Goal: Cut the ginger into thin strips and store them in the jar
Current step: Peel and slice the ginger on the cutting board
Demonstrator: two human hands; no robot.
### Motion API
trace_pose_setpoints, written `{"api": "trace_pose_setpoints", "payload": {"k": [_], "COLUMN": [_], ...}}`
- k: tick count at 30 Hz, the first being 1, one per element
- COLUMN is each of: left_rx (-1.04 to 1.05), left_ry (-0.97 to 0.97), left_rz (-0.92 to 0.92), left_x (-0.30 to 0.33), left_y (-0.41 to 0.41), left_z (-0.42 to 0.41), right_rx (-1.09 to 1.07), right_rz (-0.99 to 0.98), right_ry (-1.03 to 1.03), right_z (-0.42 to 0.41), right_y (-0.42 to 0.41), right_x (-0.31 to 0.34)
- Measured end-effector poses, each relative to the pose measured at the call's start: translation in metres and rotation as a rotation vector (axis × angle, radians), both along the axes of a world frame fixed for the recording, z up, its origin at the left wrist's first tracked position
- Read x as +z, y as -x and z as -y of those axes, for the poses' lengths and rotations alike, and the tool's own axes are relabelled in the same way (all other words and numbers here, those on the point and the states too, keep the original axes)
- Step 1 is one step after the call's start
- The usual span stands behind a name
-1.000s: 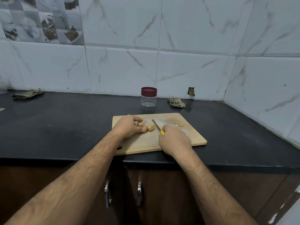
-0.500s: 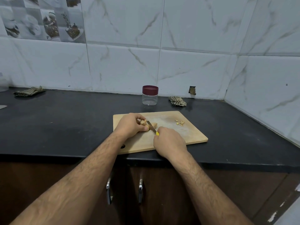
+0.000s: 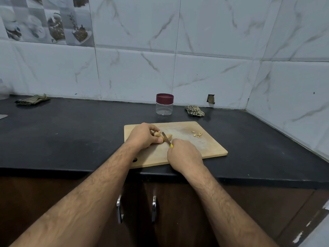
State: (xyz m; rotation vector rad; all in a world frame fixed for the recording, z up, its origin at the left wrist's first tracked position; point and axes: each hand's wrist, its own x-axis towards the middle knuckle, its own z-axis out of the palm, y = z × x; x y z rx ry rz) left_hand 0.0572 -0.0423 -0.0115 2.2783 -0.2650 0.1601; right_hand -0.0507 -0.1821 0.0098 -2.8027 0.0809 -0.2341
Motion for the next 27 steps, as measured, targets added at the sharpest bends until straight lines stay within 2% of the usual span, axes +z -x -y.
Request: {"api": "trace_pose_setpoints", "payload": {"k": [27], "left_rx": [-0.043], "left_ry": [-0.03], "left_rz": [0.006], "left_x": [0.0004], "left_y": [-0.0004], "left_z": [-0.003], "right_rx": [-0.011], "right_rz": [-0.014], "right_ry": [0.016], "right_z": [-0.0044], "right_y": [0.0028], "right_x": [0.0016]}}
